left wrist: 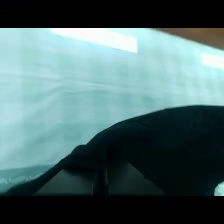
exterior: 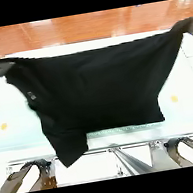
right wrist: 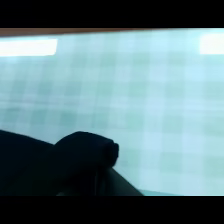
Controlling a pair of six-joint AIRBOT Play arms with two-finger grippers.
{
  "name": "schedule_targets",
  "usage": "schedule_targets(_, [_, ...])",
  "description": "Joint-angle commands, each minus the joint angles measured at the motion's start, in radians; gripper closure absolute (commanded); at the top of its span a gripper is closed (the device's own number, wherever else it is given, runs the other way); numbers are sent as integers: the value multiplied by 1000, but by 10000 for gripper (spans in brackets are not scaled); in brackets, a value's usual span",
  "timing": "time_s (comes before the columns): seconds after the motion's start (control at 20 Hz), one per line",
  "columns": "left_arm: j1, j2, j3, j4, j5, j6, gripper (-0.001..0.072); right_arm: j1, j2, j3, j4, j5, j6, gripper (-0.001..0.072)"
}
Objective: Fold the shirts.
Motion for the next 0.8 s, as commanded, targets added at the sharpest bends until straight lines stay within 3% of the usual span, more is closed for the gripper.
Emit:
schedule_targets(0.0, [-96,-273,-29,-47,232,45,684,0,-298,-2,184,-175,-94,685])
schedule_targets(0.2, [-130,-563,113,-135,234,93,684,0,-593,100,324,-189,-60,685])
schedule_targets(0.35, [-113,-669,184,-135,228,92,682,0,-678,116,440,-197,-18,684])
schedule_targets(0.4, [-109,-683,195,-137,216,80,647,0,-682,116,452,-206,-18,625])
schedule_targets(0.45, [-106,-689,199,-138,208,57,504,0,-681,116,459,-209,-18,382])
schedule_targets(0.5, [-101,-688,200,-138,201,38,189,-3,-679,117,483,-198,-25,297])
schedule_targets(0.6, [-69,-686,228,-134,75,19,199,-41,-670,156,497,-110,-22,297])
schedule_targets(0.75, [65,-680,313,-75,-319,28,199,-165,-615,221,446,77,63,300])
